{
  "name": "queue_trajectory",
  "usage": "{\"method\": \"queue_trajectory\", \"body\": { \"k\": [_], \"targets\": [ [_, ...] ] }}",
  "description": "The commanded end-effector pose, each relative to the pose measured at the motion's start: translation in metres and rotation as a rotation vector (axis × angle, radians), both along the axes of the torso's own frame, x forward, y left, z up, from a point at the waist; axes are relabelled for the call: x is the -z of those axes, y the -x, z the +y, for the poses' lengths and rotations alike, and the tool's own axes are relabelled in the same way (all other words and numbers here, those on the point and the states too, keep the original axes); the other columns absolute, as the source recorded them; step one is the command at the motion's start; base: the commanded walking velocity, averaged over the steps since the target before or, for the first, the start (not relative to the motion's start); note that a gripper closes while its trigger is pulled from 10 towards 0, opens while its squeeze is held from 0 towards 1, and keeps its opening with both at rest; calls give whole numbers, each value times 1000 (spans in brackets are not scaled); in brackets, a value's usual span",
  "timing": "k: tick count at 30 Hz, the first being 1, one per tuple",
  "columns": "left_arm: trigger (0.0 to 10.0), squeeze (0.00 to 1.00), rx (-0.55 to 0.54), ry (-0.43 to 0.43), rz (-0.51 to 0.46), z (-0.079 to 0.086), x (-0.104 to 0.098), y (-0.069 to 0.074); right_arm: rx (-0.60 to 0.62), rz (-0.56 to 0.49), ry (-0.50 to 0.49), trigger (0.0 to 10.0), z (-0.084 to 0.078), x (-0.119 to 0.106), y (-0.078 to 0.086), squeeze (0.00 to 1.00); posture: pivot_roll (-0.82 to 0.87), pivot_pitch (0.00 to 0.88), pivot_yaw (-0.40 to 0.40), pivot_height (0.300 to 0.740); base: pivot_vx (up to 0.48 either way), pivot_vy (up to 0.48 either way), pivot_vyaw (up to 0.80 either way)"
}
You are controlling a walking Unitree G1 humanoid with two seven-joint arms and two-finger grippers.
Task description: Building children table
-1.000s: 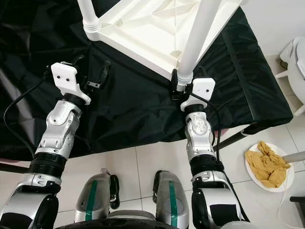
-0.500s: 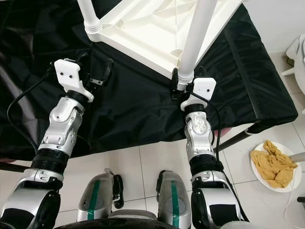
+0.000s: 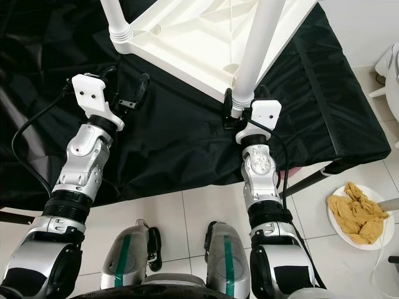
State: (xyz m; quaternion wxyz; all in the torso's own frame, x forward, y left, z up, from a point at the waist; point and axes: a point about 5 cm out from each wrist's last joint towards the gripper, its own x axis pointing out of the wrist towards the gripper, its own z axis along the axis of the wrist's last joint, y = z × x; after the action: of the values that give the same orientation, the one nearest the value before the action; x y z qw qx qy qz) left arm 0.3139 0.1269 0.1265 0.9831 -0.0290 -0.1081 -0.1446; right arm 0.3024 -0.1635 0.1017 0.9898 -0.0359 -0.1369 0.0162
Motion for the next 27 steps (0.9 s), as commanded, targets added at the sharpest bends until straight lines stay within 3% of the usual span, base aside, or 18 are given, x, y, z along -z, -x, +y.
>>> {"method": "queue_trajectory", "body": {
  "k": [1,11,27],
  "targets": [
    [10000,0,-10,-4,3,2,3,2,23,32,-1,10000,-9,5,2,0,-23,0,34,740,0,0,0],
    [10000,0,-19,-39,-17,9,-1,2,99,-38,-17,10000,-24,-16,-5,0,-14,0,28,740,0,0,0],
    [10000,0,-3,-51,-26,6,-1,3,55,-87,-52,10000,-19,-39,-19,0,-8,0,11,740,0,0,0]
  ]
}}
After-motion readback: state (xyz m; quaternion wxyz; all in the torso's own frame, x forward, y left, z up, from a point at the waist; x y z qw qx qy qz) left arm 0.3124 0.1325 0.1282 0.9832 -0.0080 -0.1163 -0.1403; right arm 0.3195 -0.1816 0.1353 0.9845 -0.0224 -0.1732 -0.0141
